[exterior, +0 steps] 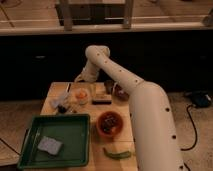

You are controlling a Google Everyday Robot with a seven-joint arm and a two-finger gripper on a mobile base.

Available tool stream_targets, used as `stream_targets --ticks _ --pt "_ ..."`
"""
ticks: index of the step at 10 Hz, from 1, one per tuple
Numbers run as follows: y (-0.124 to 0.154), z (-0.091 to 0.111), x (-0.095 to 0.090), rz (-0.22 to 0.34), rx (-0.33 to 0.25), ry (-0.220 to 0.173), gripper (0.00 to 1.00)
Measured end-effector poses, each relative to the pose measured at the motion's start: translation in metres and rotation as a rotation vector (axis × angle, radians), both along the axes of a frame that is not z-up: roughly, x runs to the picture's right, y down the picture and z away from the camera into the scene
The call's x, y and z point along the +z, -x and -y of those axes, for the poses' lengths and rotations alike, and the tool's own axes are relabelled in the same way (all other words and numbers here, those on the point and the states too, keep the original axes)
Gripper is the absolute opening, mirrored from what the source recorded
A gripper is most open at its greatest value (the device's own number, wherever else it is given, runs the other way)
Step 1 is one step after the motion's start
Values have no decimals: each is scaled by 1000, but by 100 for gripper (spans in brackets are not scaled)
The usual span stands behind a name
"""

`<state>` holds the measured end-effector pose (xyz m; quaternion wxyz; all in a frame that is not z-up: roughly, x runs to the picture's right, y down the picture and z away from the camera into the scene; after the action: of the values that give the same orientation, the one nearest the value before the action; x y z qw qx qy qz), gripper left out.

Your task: Place apple in paper cup

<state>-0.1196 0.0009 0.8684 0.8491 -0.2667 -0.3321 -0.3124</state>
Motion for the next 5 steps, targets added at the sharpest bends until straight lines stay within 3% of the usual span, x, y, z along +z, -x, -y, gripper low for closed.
stream_targets --ticks 5 --pt "-1 -1 0 24 -2 -10 80"
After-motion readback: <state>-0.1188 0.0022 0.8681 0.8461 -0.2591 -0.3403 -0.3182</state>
